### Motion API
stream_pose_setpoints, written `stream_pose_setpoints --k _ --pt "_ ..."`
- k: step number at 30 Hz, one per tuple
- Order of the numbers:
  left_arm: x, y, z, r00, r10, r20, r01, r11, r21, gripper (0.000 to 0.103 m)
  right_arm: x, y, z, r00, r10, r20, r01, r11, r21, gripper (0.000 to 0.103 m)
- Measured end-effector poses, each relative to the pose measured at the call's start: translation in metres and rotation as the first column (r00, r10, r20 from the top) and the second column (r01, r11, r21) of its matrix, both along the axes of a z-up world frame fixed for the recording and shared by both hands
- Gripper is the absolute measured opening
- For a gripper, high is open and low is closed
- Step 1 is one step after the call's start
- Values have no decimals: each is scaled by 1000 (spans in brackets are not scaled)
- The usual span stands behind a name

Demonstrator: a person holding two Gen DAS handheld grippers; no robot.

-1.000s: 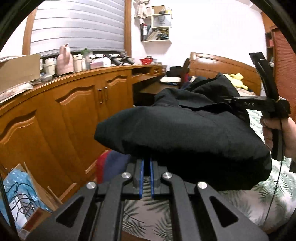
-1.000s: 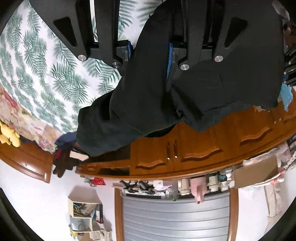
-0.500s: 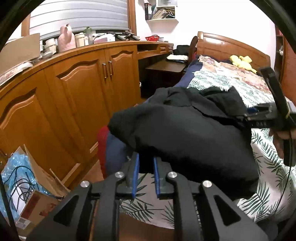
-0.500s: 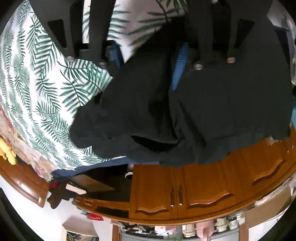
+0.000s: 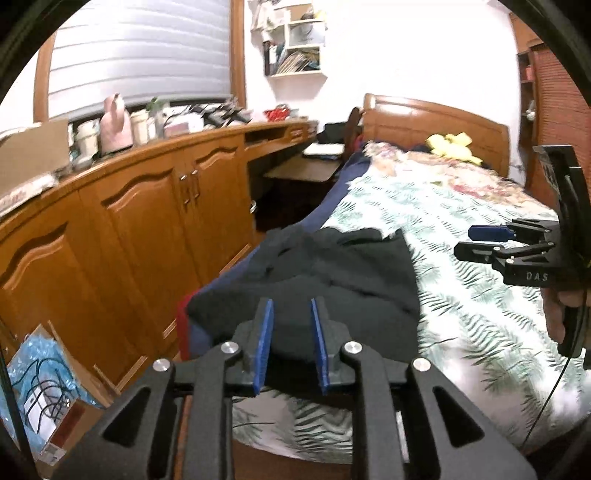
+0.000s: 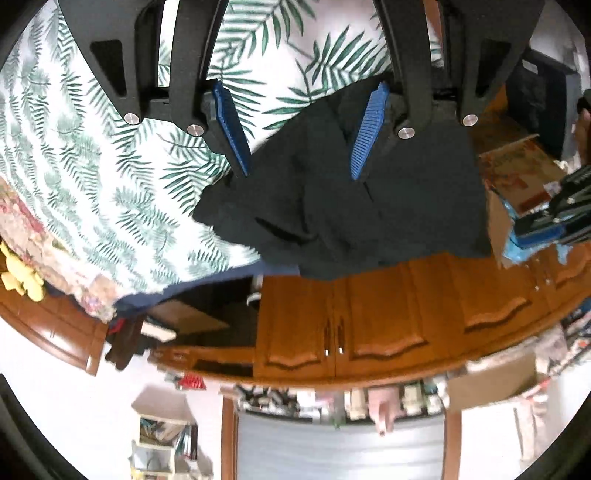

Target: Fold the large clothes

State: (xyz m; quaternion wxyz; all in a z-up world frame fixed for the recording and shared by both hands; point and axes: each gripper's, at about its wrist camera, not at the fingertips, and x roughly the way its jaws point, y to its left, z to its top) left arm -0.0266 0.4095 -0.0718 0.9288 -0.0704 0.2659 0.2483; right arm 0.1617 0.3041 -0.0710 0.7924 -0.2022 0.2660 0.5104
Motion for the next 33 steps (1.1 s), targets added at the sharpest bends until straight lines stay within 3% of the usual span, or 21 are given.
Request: stream_pose_setpoints --k 8,17,29,33 --pt "8 -63 46 993 -101 62 98 994 44 22 -23 -79 45 998 -54 39 50 995 83 62" --pt "25 -151 71 968 -233 93 230 972 44 25 -37 -191 71 979 -188 82 176 975 138 76" --pt "63 -269 56 926 -374 49 375 927 -15 25 -58 -328 72 929 -361 85 339 920 199 83" --pt "68 -306 49 902 -427 64 429 903 -17 26 -70 -373 64 903 -423 79 400 892 208 84"
